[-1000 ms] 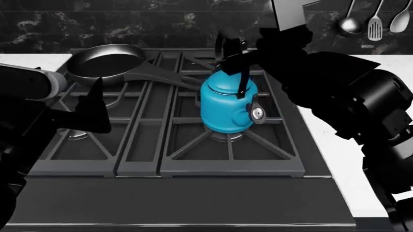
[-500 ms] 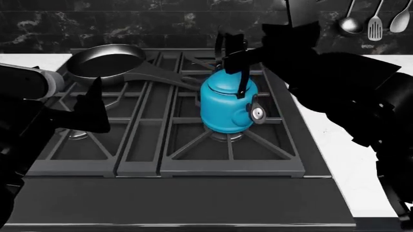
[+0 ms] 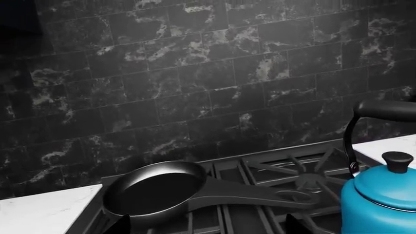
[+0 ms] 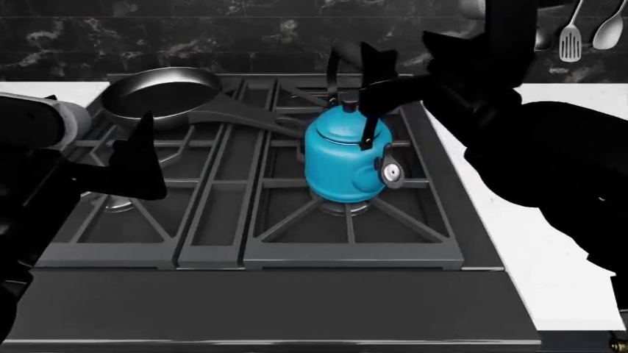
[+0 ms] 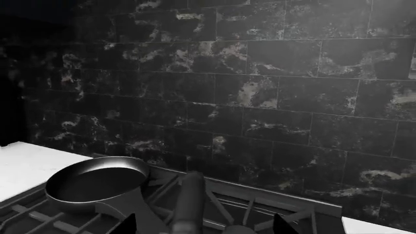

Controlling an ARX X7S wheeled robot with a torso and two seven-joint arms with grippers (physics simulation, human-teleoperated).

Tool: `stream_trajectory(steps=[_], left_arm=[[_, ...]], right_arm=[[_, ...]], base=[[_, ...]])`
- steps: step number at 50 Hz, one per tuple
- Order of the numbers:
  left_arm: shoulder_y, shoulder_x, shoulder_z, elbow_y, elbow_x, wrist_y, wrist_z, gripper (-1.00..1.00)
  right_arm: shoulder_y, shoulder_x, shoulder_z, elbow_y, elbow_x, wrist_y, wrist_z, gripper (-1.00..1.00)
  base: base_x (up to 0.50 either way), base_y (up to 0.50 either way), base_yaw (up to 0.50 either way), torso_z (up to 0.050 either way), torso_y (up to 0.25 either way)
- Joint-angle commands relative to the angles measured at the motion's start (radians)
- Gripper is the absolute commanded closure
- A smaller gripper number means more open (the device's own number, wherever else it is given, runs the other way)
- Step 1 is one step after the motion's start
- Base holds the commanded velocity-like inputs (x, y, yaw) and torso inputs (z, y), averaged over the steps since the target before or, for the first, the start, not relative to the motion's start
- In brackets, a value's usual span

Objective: Pick the kettle from the counter and place it on a stove burner. Then turn the burner on.

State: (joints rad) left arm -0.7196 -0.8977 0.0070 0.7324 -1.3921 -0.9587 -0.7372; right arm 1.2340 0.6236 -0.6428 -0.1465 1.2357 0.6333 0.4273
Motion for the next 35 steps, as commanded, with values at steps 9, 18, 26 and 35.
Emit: stream_trajectory(steps=[9, 18, 26, 35], left_arm=[[0.015, -0.004, -0.010, 0.013, -0.004, 0.016, -0.006, -1.00], [0.027, -0.003, -0.019, 0.022, -0.009, 0.027, -0.013, -1.00], [0.042, -0.008, -0.025, 0.021, -0.002, 0.033, -0.009, -1.00], [0.055, -0.005, -0.025, 0.021, 0.009, 0.041, -0.004, -1.00]], right_arm=[[-0.067, 0.053, 0.042, -0.129, 0.052, -0.021, 0.070, -1.00], [-0.087, 0.077, 0.060, -0.160, 0.069, -0.029, 0.095, -1.00], [-0.107, 0.087, 0.066, -0.182, 0.072, -0.039, 0.107, -1.00], [-0.136, 0.103, 0.074, -0.199, 0.073, -0.053, 0.116, -1.00]], base=[[-0.15, 0.00, 0.00, 0.000, 0.000], [-0.18, 0.00, 0.00, 0.000, 0.000], [-0.18, 0.00, 0.00, 0.000, 0.000], [-0.18, 0.00, 0.00, 0.000, 0.000]])
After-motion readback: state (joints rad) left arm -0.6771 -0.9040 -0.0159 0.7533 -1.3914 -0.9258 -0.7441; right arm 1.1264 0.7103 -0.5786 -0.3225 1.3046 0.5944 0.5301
